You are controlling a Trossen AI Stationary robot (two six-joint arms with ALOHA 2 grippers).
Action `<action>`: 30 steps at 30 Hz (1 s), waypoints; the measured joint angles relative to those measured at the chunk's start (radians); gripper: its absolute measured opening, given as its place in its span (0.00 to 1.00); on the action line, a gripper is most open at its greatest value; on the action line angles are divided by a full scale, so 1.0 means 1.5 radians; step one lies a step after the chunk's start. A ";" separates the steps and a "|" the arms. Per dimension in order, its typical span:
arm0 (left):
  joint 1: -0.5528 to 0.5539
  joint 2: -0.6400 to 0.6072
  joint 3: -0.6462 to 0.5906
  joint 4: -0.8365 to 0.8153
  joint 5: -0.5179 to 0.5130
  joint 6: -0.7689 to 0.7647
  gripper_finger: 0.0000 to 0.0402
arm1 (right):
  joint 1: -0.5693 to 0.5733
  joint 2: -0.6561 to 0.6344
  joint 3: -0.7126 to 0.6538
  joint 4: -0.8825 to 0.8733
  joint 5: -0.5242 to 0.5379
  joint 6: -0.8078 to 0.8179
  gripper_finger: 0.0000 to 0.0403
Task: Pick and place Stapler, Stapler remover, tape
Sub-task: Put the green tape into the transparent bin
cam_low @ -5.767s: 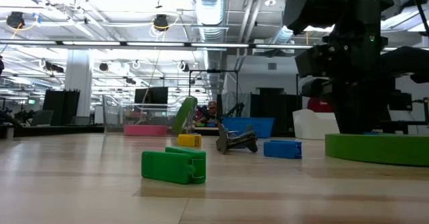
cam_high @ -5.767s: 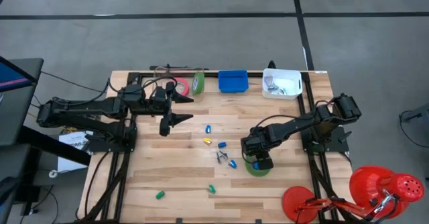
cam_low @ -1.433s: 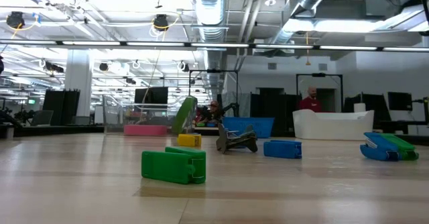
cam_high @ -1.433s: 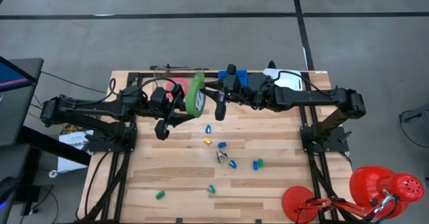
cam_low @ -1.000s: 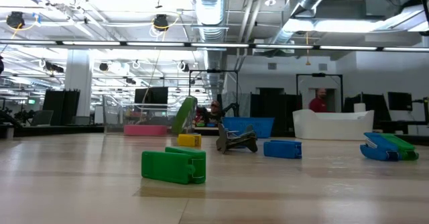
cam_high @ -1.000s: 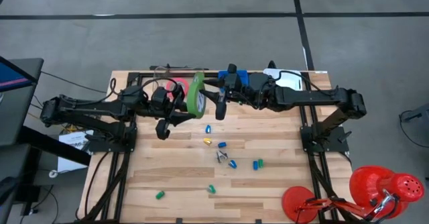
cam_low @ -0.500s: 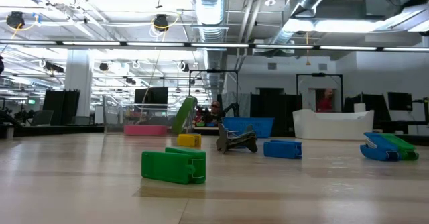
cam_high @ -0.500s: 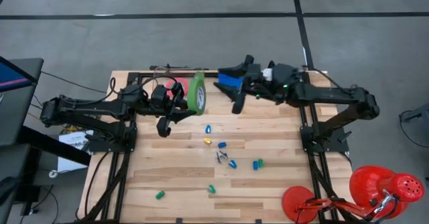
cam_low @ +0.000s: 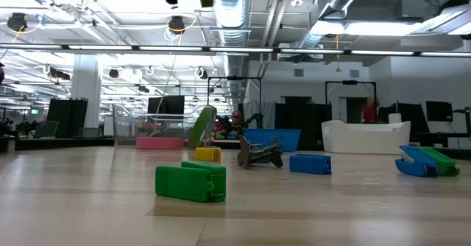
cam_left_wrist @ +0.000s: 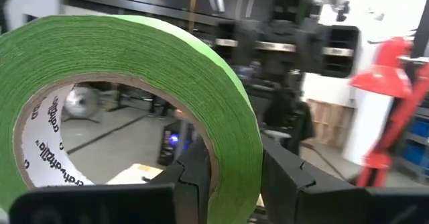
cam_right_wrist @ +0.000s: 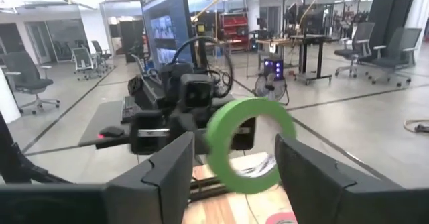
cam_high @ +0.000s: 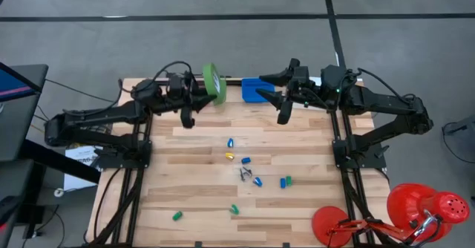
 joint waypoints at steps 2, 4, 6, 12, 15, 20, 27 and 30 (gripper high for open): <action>0.024 0.000 0.000 -0.008 0.000 0.000 0.21 | 0.000 0.000 0.000 -0.012 0.000 0.001 0.48; 0.045 0.000 0.000 -0.026 0.000 0.000 0.21 | 0.000 0.002 0.000 -0.019 0.000 0.002 0.46; 0.063 0.000 0.000 -0.057 0.000 0.000 0.21 | 0.000 0.008 0.000 -0.022 0.000 0.002 0.45; 0.102 0.000 0.000 -0.187 0.000 -0.002 0.21 | 0.000 0.012 -0.001 -0.043 0.000 0.002 0.41; 0.123 0.000 0.000 -0.244 -0.005 -0.002 0.21 | -0.001 0.013 -0.001 -0.053 0.000 0.002 0.40; 0.153 0.000 0.000 -0.303 -0.031 -0.002 0.21 | -0.002 0.013 -0.001 -0.055 0.000 0.002 0.38; 0.181 0.000 0.000 -0.359 -0.089 -0.002 0.21 | -0.002 0.013 -0.001 -0.056 0.000 0.002 0.35; 0.188 0.008 0.000 -0.385 -0.133 -0.002 0.21 | -0.002 0.013 -0.001 -0.056 0.000 0.002 0.34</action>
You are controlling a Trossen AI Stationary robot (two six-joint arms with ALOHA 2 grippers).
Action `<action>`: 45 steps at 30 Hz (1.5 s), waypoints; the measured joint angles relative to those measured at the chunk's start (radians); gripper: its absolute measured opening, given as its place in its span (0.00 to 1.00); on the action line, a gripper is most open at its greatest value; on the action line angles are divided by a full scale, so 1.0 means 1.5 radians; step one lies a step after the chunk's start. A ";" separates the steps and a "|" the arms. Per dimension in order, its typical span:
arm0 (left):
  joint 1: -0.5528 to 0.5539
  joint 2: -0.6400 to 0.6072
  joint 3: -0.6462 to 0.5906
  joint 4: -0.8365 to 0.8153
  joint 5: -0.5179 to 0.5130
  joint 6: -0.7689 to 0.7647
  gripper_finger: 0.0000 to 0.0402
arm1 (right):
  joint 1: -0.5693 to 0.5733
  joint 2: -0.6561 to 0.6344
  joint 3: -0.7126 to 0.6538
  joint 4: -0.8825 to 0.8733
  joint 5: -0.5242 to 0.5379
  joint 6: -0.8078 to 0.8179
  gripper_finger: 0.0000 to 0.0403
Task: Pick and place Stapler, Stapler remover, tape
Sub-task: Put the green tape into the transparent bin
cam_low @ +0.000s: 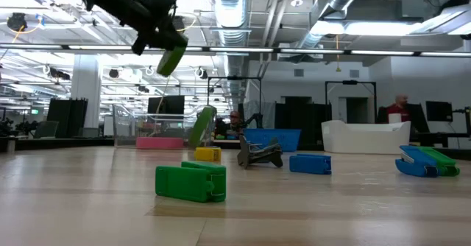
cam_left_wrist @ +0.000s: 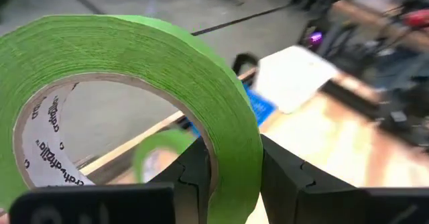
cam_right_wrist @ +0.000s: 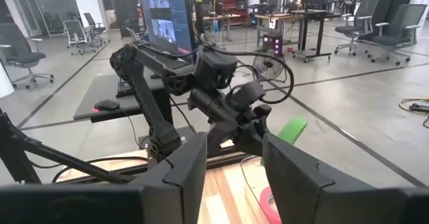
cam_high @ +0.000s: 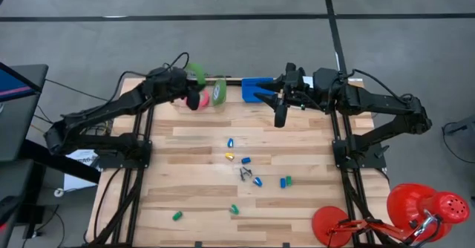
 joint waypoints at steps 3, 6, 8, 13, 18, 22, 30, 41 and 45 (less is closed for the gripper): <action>0.004 0.018 0.000 -0.028 -0.027 0.000 0.21 | 0.000 0.000 0.000 0.000 0.000 0.000 0.34; 0.003 0.043 0.000 -0.032 -0.041 0.000 0.21 | 0.000 0.000 0.000 0.000 0.000 0.000 0.33; 0.003 0.065 0.000 -0.032 -0.041 0.000 0.21 | 0.000 0.000 0.000 0.000 0.000 0.000 0.33; 0.003 0.116 0.000 -0.033 -0.042 0.000 0.21 | 0.000 0.000 0.000 0.000 0.000 0.000 0.33; 0.003 0.161 0.000 -0.033 -0.042 0.000 0.21 | 0.000 0.000 0.000 0.000 0.000 0.000 0.33; 0.003 0.194 0.000 -0.032 -0.042 0.000 0.21 | 0.000 0.000 0.000 0.000 0.000 -0.002 0.32; 0.003 0.219 0.000 -0.032 -0.042 0.000 0.21 | 0.000 0.000 0.000 -0.017 0.000 -0.001 0.32; 0.001 0.219 0.000 -0.032 -0.042 -0.002 0.38 | 0.000 0.000 0.000 -0.021 0.000 0.000 0.32; 0.001 0.218 0.000 -0.031 -0.042 -0.002 0.52 | 0.000 0.000 0.000 -0.023 0.000 0.000 0.32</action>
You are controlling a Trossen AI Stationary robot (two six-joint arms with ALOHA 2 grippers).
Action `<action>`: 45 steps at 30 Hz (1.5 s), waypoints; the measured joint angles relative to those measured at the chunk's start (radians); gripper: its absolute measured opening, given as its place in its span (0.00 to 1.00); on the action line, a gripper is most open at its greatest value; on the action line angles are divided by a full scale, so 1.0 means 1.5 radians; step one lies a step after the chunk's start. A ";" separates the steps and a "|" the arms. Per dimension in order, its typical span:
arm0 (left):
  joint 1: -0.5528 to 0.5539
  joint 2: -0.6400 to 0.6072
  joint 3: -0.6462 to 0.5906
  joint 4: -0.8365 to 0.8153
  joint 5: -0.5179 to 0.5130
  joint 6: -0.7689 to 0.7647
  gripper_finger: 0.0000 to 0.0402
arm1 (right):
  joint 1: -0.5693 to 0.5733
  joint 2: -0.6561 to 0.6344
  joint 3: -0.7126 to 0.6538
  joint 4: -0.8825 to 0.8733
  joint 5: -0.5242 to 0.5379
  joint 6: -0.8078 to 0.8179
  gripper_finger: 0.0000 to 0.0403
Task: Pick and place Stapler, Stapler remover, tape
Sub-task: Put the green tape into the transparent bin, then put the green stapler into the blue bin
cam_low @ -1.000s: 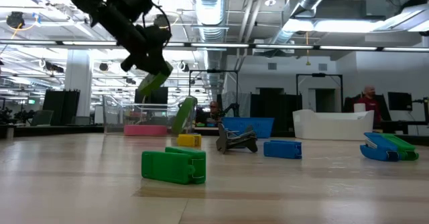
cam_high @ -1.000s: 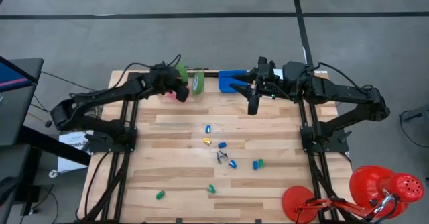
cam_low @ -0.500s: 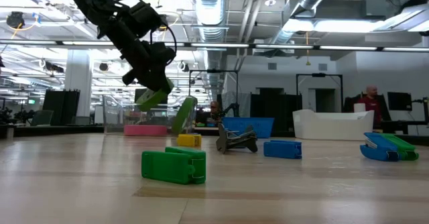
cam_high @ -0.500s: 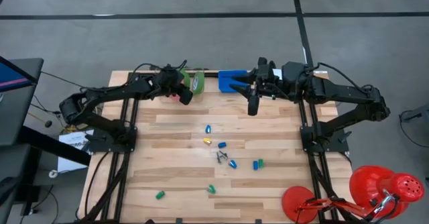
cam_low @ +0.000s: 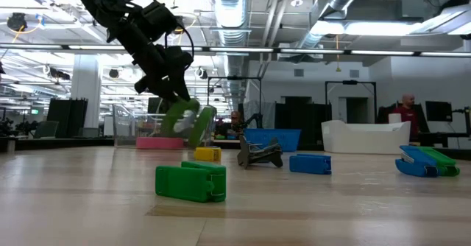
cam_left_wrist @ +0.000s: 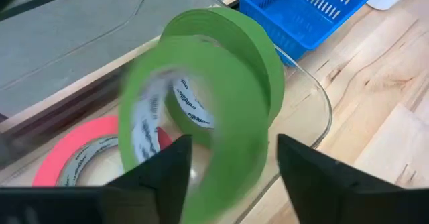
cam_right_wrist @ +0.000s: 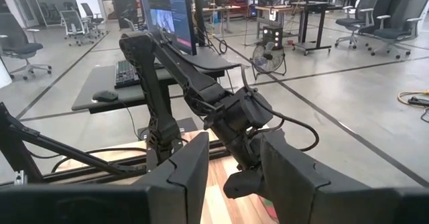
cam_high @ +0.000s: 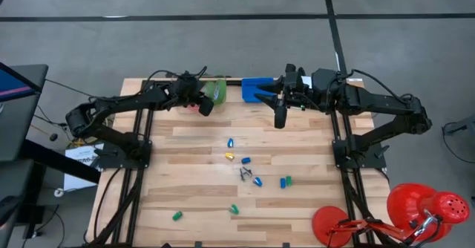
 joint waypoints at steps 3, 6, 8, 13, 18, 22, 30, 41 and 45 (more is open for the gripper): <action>0.000 0.000 0.000 0.000 0.000 0.000 0.61 | 0.000 0.000 0.000 0.000 0.000 0.000 0.32; 0.000 0.000 0.000 0.000 0.003 0.000 0.67 | 0.000 0.000 0.000 0.000 0.000 0.000 0.32; 0.000 -0.004 0.000 -0.002 0.012 0.000 0.69 | 0.000 0.000 0.000 0.000 0.000 0.000 0.32; -0.002 -0.048 0.000 -0.001 0.025 0.001 0.70 | 0.000 0.000 0.000 0.000 0.000 0.000 0.32; -0.012 -0.132 0.000 0.004 0.025 0.002 0.68 | 0.000 0.000 0.000 -0.002 0.000 -0.004 0.32; -0.028 -0.198 0.000 0.007 0.042 0.000 0.68 | -0.001 0.000 0.000 -0.025 0.000 -0.005 0.32; -0.094 -0.263 0.000 0.011 0.141 0.000 0.68 | 0.002 0.000 0.000 -0.095 0.000 -0.005 0.32; -0.245 -0.266 0.000 0.007 0.243 0.037 0.68 | 0.027 0.000 0.000 -0.156 0.000 0.001 0.32; -0.289 -0.266 0.000 0.003 0.244 0.037 0.68 | 0.037 0.000 0.000 -0.168 0.000 0.001 0.36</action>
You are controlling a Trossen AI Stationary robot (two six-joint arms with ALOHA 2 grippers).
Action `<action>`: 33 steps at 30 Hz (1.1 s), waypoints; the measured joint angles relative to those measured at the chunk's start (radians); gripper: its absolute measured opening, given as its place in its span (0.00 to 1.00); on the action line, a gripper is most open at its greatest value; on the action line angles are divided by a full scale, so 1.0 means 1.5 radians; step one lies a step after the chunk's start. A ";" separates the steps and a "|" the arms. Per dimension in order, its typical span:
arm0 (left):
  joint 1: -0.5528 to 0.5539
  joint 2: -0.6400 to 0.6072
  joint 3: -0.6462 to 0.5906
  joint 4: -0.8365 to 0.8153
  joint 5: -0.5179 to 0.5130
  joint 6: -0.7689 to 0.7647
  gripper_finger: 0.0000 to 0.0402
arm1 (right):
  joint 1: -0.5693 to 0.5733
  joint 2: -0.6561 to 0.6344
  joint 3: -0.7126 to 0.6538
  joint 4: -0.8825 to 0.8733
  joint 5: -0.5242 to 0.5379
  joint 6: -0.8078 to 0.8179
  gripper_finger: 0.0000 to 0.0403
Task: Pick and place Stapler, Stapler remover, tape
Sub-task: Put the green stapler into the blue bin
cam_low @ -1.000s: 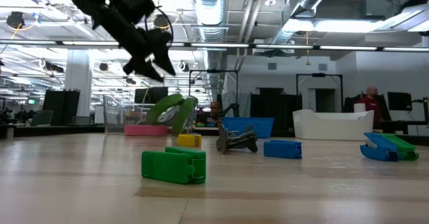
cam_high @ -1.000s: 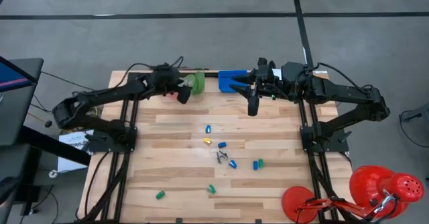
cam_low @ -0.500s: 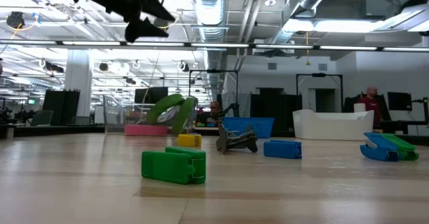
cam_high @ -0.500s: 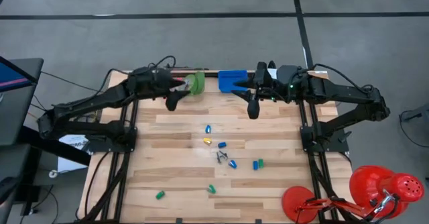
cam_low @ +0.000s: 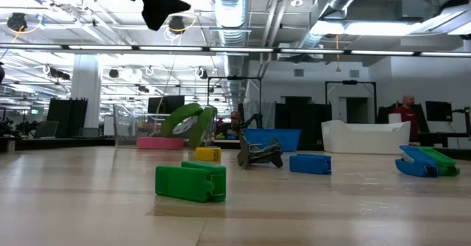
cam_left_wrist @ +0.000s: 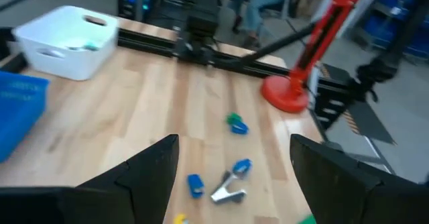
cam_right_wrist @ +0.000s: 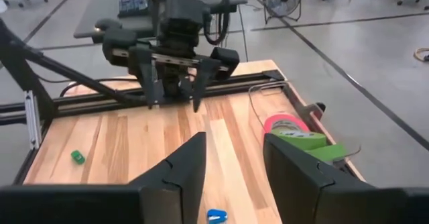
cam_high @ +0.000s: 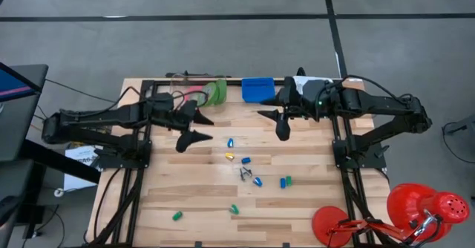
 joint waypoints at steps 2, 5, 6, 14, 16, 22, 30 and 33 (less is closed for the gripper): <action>-0.015 0.000 0.000 -0.002 0.000 0.000 0.68 | 0.002 0.000 0.000 -0.004 0.000 0.000 0.38; -0.032 0.000 0.000 -0.004 0.000 0.000 0.68 | 0.007 0.000 0.000 -0.004 0.000 0.000 0.43; -0.038 0.000 0.000 -0.004 0.000 0.000 0.68 | 0.009 0.000 0.000 -0.004 0.000 0.000 0.44; -0.086 0.000 0.000 -0.006 0.000 0.000 0.68 | 0.027 0.000 0.000 -0.060 0.000 0.026 0.55; -0.092 0.000 0.000 -0.006 -0.004 0.000 0.68 | 0.034 0.000 0.000 -0.093 0.000 0.043 0.57; -0.094 0.000 0.000 -0.006 -0.014 0.000 0.68 | 0.085 0.000 0.000 -0.207 -0.002 0.081 0.58; -0.094 0.000 0.000 -0.006 -0.016 0.004 0.68 | 0.173 0.000 0.000 -0.305 -0.002 0.082 0.58; -0.094 0.000 0.000 -0.006 -0.025 0.015 0.68 | 0.203 0.013 0.000 -0.328 -0.001 0.083 0.58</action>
